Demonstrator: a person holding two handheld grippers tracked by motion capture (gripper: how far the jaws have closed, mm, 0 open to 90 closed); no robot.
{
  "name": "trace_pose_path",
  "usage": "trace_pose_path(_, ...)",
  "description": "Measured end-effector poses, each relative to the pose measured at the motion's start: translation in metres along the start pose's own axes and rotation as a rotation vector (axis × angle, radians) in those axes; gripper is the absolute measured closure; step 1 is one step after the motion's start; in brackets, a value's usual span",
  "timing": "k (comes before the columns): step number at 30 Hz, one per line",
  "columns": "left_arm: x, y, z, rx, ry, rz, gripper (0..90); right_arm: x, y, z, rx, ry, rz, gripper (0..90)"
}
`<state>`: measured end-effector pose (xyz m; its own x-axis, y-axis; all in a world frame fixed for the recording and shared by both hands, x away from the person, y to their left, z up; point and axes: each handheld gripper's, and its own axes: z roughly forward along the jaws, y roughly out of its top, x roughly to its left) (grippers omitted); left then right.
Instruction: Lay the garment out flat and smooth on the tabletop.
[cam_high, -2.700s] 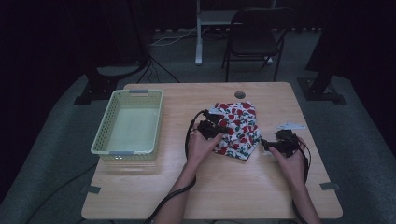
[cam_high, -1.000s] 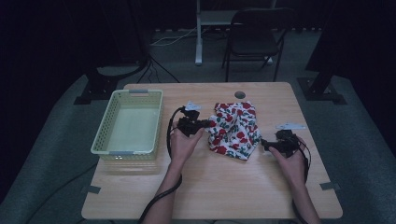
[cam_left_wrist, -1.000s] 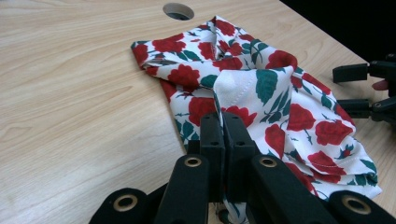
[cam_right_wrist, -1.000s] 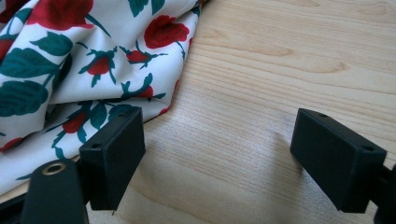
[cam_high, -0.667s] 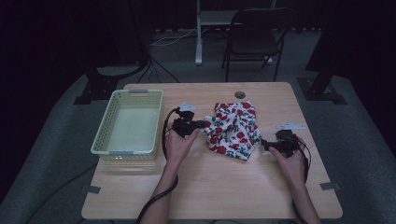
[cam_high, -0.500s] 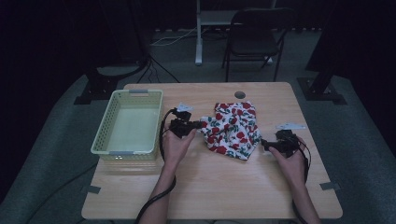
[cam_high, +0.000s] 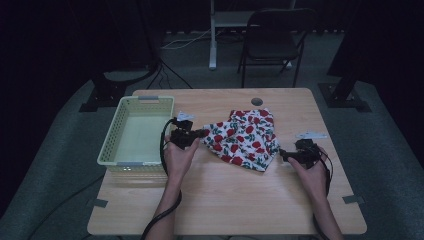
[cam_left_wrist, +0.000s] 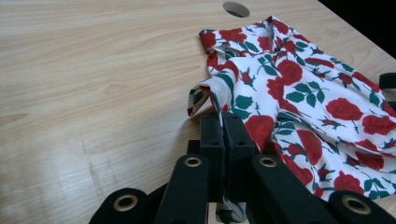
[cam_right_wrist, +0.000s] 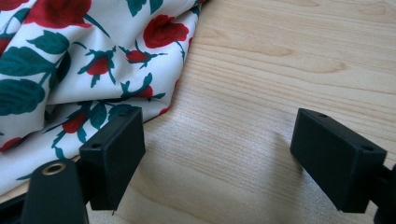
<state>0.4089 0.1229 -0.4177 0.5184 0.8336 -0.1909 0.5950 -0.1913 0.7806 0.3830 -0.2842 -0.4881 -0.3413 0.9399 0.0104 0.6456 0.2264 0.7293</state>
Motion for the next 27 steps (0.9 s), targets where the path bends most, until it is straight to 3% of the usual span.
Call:
trace_pose_path(17, -0.0012, -0.0002, -0.0105, -0.018, 0.018, -0.024, 89.9, 0.0000, 0.0000, 0.0000, 0.000, 0.000, 0.000, 17.4)
trace_pose_path(21, 0.0013, -0.0021, -0.0113, -0.025, -0.004, -0.059, 89.9, 0.0000, 0.0000, 0.0000, 0.000, 0.000, 0.000, 17.4)
trace_pose_path(27, 0.0049, -0.0066, -0.0103, -0.018, 0.018, -0.080, 89.8, 0.0000, 0.0000, 0.0000, 0.000, 0.000, 0.000, 17.4)
